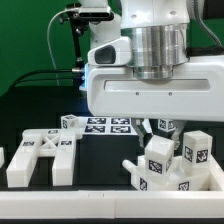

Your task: Assemble chair

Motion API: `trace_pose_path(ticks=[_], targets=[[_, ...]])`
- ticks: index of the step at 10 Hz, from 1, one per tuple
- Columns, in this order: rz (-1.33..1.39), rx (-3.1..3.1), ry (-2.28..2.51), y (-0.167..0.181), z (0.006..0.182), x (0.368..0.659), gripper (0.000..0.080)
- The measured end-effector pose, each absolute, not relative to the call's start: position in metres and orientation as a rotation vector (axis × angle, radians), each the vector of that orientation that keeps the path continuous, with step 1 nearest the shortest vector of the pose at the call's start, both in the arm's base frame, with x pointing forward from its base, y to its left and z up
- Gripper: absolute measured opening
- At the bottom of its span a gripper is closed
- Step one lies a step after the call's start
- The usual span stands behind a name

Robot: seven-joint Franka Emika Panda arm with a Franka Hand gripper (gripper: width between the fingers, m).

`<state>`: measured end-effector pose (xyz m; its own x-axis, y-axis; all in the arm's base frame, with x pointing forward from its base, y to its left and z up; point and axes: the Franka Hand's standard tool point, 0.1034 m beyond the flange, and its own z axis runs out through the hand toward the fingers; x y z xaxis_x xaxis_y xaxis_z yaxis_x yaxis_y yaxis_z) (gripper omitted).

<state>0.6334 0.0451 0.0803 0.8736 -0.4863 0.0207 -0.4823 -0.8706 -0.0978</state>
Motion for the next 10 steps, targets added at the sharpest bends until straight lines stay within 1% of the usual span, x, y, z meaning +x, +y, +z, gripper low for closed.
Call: trace_pose_path(ticks=[1,2,3,5,7,8,9,10], targets=[[-0.063,-2.930,0.848,0.045,0.080,0.633,0.0061],[-0.046,-2.848,1.097,0.049,0.075,0.635,0.0019],[-0.039,-2.756,1.308,0.053,0.073,0.636,0.0006],[-0.037,-2.528,1.700,0.061,0.075,0.636,0.0002],[-0.039,-2.559,1.654,0.060,0.074,0.636,0.0002],[-0.040,-2.591,1.601,0.061,0.077,0.637,0.0031],[-0.044,-2.620,1.535,0.061,0.088,0.639,0.0031],[-0.043,-2.680,1.417,0.058,0.097,0.642,0.0213]])
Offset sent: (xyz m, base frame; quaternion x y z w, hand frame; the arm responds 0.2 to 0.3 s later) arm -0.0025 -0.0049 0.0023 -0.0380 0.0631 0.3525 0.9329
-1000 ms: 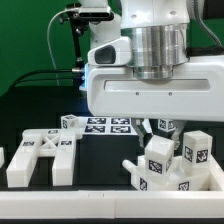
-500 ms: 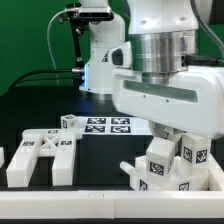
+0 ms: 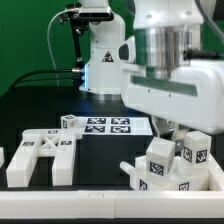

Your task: Assemble chair

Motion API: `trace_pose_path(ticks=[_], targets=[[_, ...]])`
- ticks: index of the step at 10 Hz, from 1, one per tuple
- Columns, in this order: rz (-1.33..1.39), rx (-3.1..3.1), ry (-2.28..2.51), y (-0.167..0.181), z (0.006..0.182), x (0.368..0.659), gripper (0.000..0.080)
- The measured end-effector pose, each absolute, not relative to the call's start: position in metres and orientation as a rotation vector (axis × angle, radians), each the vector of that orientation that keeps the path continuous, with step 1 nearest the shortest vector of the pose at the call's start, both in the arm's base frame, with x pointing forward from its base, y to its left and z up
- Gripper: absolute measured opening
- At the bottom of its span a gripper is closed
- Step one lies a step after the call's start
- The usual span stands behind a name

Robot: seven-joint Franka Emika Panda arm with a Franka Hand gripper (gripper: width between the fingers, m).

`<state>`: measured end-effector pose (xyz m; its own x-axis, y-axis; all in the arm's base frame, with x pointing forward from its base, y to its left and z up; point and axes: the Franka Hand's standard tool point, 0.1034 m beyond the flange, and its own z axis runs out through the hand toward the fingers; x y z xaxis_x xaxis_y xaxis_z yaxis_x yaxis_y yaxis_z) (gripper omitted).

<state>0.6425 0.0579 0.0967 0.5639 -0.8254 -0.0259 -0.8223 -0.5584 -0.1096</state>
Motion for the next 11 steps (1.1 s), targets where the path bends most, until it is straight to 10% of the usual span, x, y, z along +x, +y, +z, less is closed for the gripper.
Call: trace_pose_path(ticks=[1,4,11], targets=[[-0.037,-2.752,1.263,0.052,0.105,0.650,0.0409],[-0.071,-2.879,0.964,0.029,0.098,0.671,0.0617],[-0.101,-2.833,1.125,0.039,0.073,0.659,0.0640]])
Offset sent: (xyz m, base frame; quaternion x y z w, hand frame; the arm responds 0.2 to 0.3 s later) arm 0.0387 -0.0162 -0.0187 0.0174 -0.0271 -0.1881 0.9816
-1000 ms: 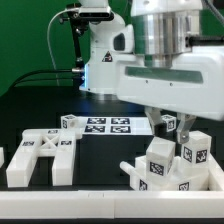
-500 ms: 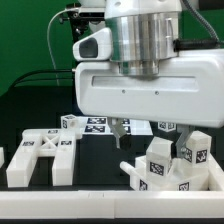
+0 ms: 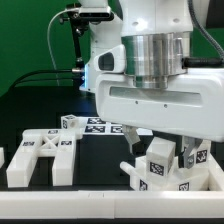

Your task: Assemble chair

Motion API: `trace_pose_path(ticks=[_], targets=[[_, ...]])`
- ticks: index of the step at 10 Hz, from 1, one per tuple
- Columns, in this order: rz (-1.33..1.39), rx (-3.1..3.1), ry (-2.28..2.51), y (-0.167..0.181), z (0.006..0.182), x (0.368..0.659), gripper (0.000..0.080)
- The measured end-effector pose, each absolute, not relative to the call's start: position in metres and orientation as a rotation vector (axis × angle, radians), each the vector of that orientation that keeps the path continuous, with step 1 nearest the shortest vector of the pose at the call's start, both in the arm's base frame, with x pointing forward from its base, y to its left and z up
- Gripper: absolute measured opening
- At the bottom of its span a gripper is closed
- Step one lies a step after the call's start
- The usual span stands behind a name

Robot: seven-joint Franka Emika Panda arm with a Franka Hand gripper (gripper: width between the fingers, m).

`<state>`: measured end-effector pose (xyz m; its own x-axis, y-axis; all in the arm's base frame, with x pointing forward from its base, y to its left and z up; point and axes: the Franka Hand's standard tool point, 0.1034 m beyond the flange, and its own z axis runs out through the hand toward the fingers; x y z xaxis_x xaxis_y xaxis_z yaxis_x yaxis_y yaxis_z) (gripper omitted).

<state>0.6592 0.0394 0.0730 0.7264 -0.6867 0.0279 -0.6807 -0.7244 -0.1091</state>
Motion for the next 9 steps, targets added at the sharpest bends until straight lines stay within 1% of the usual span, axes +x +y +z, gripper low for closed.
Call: trace_pose_path(ticks=[1,2,3,6,9], targets=[[-0.097,-2.799,1.197,0.0398,0.0728,0.6593,0.0640],[-0.089,-2.743,1.317,0.0407,0.0722,0.6590,0.0476],[-0.080,-2.702,1.399,0.0405,0.0714,0.6581,0.0294],[-0.049,-2.551,1.664,0.0380,0.0709,0.6551,0.0288],[-0.006,-2.214,2.112,0.0441,0.0701,0.6504,0.0288]])
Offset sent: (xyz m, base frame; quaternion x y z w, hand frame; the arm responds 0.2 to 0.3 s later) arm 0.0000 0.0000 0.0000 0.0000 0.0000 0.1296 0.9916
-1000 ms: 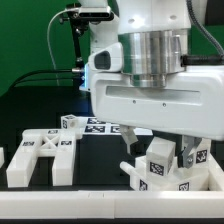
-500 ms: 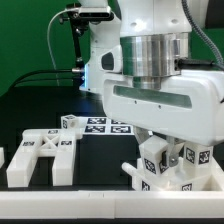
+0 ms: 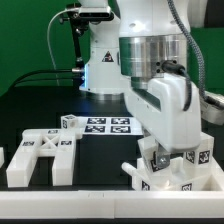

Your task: Assemble chair

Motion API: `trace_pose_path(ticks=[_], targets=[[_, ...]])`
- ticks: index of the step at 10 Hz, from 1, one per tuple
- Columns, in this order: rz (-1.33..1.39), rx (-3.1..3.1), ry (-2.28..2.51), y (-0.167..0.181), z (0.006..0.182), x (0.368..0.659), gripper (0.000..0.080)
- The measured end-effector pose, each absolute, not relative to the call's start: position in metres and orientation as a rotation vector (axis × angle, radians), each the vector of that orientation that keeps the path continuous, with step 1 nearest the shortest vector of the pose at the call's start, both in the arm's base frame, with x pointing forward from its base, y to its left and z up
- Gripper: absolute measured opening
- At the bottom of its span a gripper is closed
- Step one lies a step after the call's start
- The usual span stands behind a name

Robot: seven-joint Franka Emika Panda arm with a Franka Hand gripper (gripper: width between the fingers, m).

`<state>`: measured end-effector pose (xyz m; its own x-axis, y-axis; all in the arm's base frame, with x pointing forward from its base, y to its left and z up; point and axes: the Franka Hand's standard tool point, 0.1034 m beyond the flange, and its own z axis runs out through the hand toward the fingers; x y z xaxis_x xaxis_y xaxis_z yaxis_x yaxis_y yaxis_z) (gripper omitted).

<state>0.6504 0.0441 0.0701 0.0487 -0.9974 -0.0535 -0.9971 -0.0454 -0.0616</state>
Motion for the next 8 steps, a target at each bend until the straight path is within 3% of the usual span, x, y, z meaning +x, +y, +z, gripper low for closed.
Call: trace_pose_path(ticks=[3,7,8], targets=[[0.040,-1.764,2.490,0.064,0.067,0.647,0.0288],[0.039,-1.745,2.506,0.064,0.067,0.647,0.0298],[0.029,-1.889,2.397,0.063,0.067,0.647,0.0480]])
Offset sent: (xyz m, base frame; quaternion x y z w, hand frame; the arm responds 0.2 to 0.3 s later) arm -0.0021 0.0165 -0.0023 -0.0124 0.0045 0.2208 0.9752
